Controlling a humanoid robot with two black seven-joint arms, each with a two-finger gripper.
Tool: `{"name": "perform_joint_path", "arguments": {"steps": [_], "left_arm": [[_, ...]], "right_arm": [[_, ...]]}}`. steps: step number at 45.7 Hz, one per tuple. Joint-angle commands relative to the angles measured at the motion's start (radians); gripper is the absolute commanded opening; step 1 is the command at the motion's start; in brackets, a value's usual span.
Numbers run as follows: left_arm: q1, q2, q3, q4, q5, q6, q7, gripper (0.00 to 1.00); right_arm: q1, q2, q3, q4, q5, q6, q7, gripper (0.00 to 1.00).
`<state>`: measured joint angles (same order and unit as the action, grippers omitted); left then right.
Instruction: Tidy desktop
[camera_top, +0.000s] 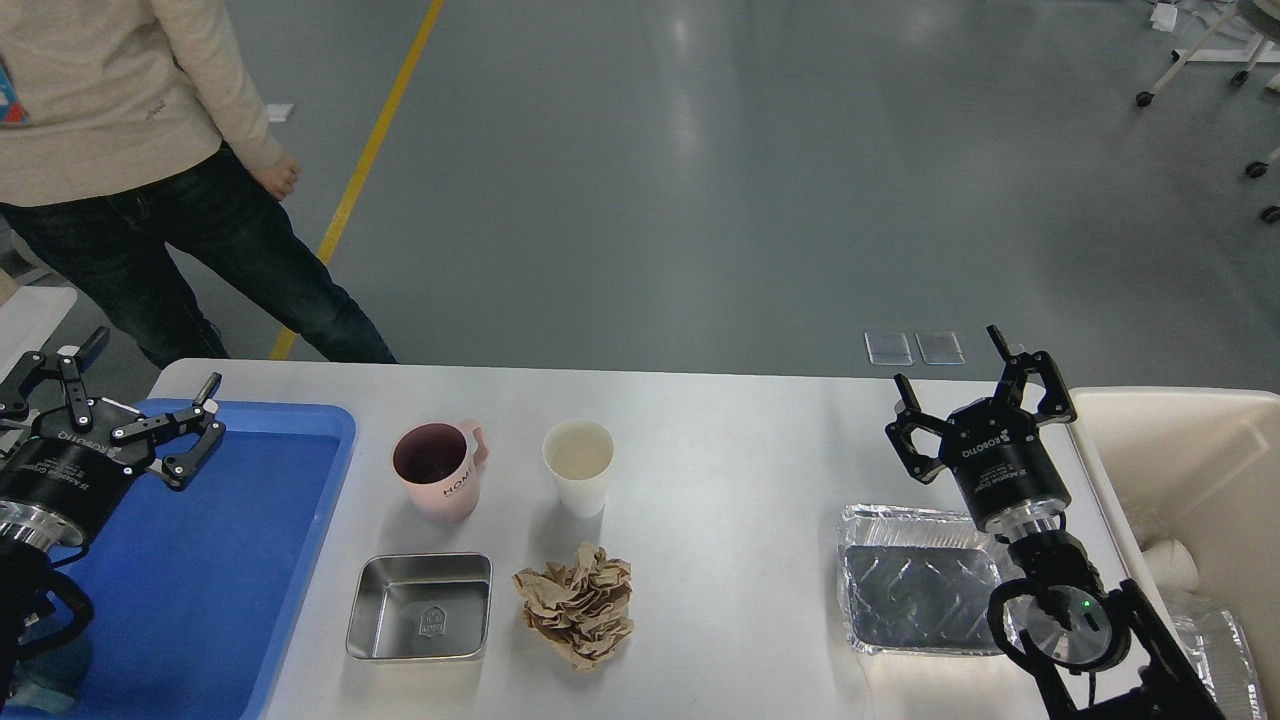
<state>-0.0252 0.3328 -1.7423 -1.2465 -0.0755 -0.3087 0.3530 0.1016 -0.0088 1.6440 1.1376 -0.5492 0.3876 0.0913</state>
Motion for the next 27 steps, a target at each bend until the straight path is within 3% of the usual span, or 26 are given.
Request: {"name": "perform_joint_path", "arguments": {"steps": [1,12,19,27], "left_arm": [[-0.004,0.006,0.003,0.010,0.048,-0.004,0.004,0.99],[-0.005,0.014,0.010,0.009,0.157,-0.007,0.092,0.99],[-0.001,0.095,0.032,0.006,0.259,0.005,0.090,0.98],[-0.004,0.239,0.099,0.001,0.419,0.000,0.081,0.98]], "right_arm": [[0.003,-0.002,-0.001,0.004,0.008,0.005,0.001,1.00],[0.003,-0.065,-0.019,0.004,0.005,0.016,-0.001,1.00],[0.009,-0.197,-0.128,0.002,-0.017,0.004,0.001,1.00],[0.009,-0.204,-0.141,-0.001,-0.026,0.001,0.001,1.00]]}}
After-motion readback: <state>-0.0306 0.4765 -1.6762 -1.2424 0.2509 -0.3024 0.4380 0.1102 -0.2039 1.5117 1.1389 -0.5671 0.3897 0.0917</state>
